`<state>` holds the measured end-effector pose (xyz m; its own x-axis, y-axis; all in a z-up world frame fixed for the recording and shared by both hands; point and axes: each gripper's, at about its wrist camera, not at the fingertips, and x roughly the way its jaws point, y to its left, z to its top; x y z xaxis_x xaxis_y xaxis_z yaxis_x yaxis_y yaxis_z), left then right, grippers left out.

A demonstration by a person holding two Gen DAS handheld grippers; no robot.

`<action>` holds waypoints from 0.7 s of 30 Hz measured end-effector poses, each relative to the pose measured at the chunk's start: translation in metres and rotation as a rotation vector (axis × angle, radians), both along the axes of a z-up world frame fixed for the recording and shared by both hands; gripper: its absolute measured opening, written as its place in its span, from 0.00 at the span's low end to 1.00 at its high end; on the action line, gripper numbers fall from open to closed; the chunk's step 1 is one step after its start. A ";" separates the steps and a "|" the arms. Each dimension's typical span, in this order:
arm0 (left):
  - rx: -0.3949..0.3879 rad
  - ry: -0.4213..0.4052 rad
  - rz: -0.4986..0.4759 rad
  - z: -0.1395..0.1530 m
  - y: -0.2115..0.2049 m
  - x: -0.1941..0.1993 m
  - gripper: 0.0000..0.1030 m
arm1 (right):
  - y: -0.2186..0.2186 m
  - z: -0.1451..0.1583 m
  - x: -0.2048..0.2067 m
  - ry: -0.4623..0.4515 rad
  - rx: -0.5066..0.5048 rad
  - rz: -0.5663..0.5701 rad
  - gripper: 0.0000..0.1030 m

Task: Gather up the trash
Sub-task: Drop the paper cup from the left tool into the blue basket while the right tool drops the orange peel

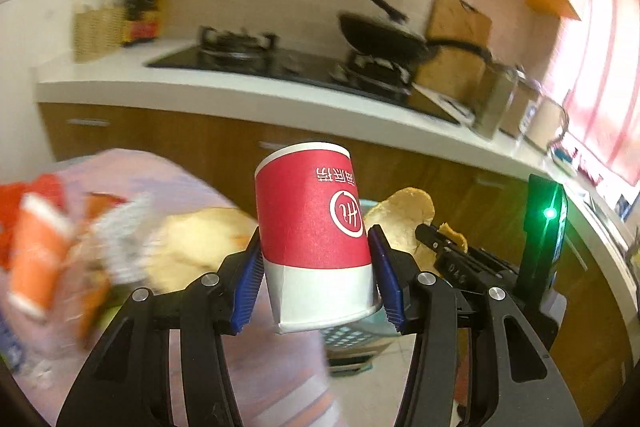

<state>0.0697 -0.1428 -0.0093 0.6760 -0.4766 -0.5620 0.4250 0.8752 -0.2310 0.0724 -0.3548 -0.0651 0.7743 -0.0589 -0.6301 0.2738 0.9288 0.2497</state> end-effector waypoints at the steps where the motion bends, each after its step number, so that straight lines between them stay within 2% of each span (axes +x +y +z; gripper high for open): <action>1: 0.003 0.016 -0.023 -0.007 -0.015 0.008 0.47 | -0.008 -0.006 0.002 0.016 0.013 -0.015 0.07; 5: 0.034 0.077 -0.061 -0.035 -0.057 0.038 0.47 | -0.038 -0.039 0.013 0.100 0.045 -0.070 0.07; 9: 0.046 0.136 -0.089 -0.063 -0.083 0.064 0.48 | -0.048 -0.060 0.026 0.160 0.042 -0.087 0.07; 13: 0.064 0.178 -0.106 -0.082 -0.098 0.083 0.53 | -0.056 -0.074 0.037 0.198 0.048 -0.100 0.08; 17: 0.074 0.216 -0.104 -0.096 -0.106 0.102 0.54 | -0.061 -0.087 0.050 0.243 0.058 -0.099 0.15; 18: 0.076 0.227 -0.113 -0.101 -0.108 0.107 0.56 | -0.061 -0.090 0.052 0.255 0.060 -0.102 0.16; 20: 0.092 0.235 -0.115 -0.105 -0.111 0.110 0.66 | -0.063 -0.099 0.056 0.286 0.066 -0.107 0.19; 21: 0.096 0.234 -0.114 -0.106 -0.111 0.110 0.66 | -0.065 -0.103 0.057 0.298 0.081 -0.109 0.21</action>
<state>0.1799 -0.2540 -0.1149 0.4674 -0.4794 -0.7427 0.4669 0.8473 -0.2530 0.1295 -0.4200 -0.1684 0.5473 -0.0718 -0.8338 0.4423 0.8707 0.2153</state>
